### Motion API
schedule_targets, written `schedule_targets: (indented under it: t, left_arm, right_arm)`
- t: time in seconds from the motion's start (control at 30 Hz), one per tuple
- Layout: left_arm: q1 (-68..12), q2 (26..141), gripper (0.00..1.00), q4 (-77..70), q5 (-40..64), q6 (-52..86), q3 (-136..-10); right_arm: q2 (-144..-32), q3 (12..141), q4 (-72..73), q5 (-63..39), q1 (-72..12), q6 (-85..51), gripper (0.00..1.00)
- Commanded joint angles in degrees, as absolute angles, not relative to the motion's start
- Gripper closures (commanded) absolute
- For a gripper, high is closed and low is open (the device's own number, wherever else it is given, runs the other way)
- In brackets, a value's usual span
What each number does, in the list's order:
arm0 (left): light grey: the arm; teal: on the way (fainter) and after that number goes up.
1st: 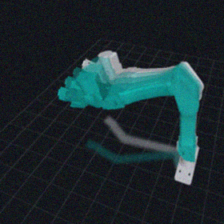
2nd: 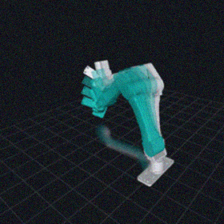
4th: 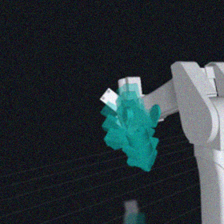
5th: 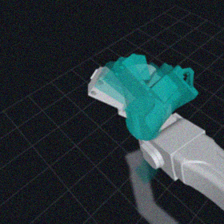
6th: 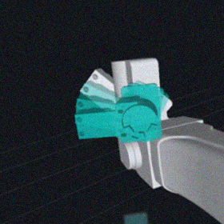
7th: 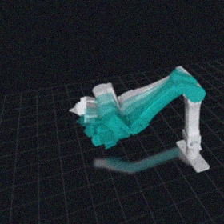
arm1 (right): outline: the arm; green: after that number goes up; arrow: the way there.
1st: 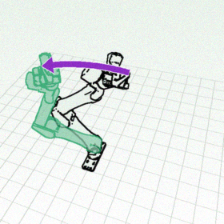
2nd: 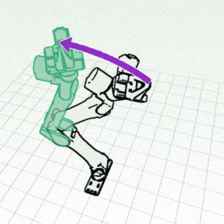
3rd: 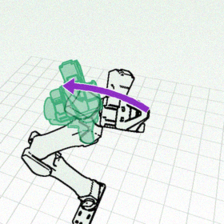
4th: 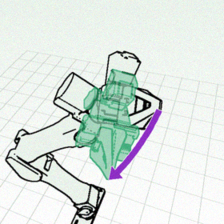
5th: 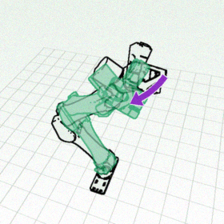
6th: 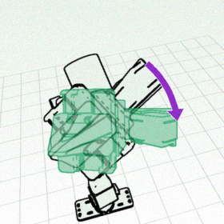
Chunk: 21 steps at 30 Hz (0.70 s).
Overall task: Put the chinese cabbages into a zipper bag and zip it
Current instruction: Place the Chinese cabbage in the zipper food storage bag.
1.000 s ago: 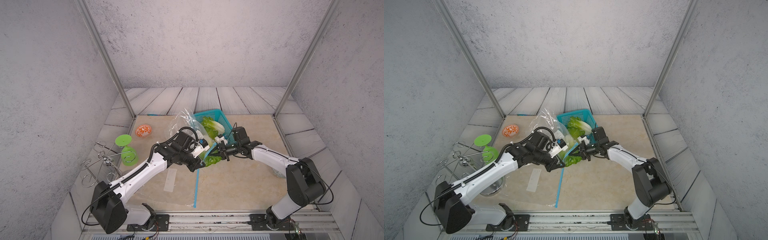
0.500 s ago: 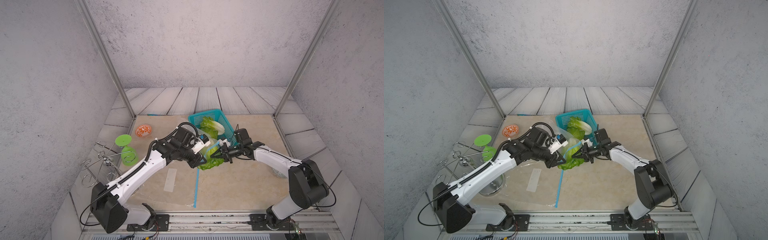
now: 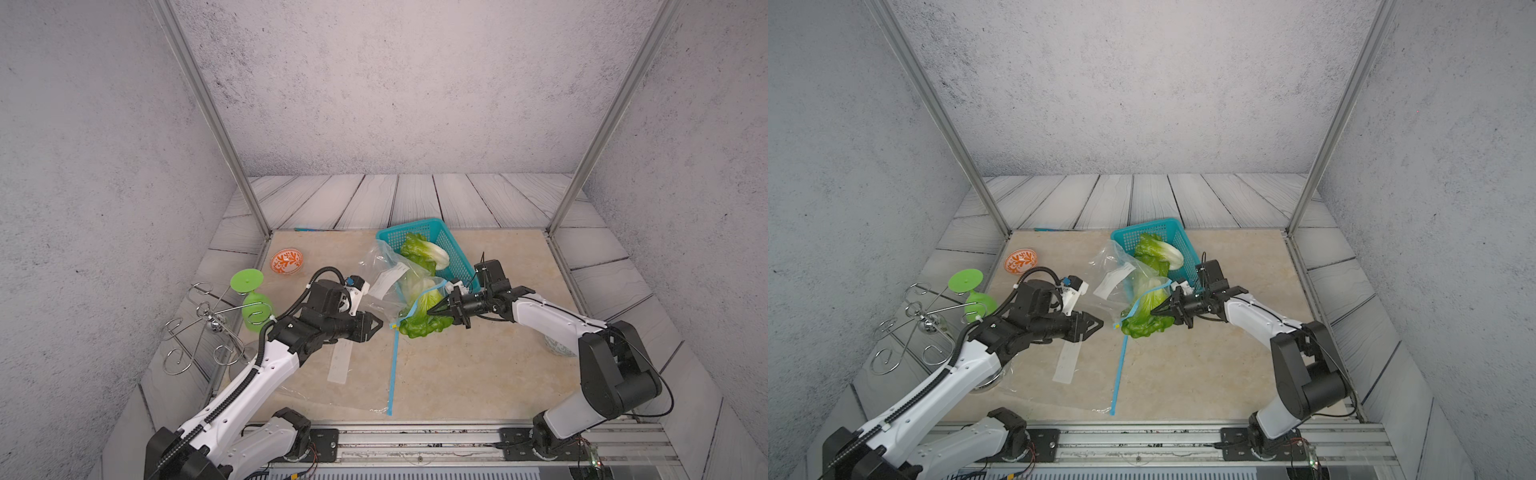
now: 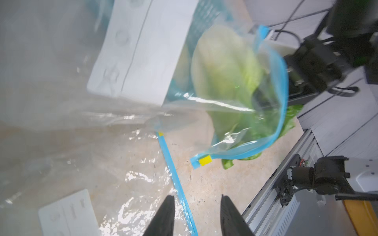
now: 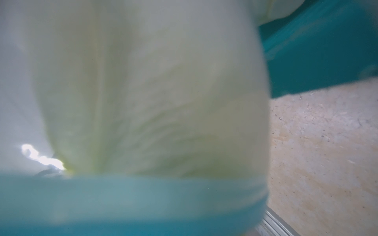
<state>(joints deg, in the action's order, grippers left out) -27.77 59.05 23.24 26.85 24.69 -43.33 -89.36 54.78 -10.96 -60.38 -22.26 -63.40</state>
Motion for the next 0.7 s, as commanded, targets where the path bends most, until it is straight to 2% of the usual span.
schedule_targets:
  t: [0.0, 0.1, 0.17, 0.23, 0.37, 0.67]
  left_arm:
    - [-27.6, 61.2, 0.55, 5.6, 28.5, 43.8, -37.3]
    - [-27.3, 64.9, 0.53, -9.8, 32.5, 61.2, -32.9]
    - [-27.4, 66.4, 0.52, -24.2, 31.5, 74.0, -26.9]
    - [-27.4, 67.3, 0.5, -32.8, 28.6, 80.9, -23.3]
    - [-28.7, 67.7, 0.51, -37.9, 26.1, 83.6, -22.5]
    - [-30.5, 71.7, 0.63, -48.5, 21.9, 88.1, -17.7]
  right_arm:
    - [-88.5, 55.9, -12.7, -58.5, -22.1, -63.7, 1.0]
    - [-88.8, 56.2, -13.3, -58.1, -22.1, -63.3, 1.0]
    - [-88.9, 56.3, -13.3, -57.9, -22.1, -63.4, 1.0]
    - [-88.8, 56.4, -13.3, -57.7, -22.1, -63.4, 1.0]
    - [-89.2, 56.3, -13.0, -58.0, -22.1, -63.4, 1.0]
    - [-89.7, 56.6, -11.1, -57.9, -22.0, -64.9, 1.0]
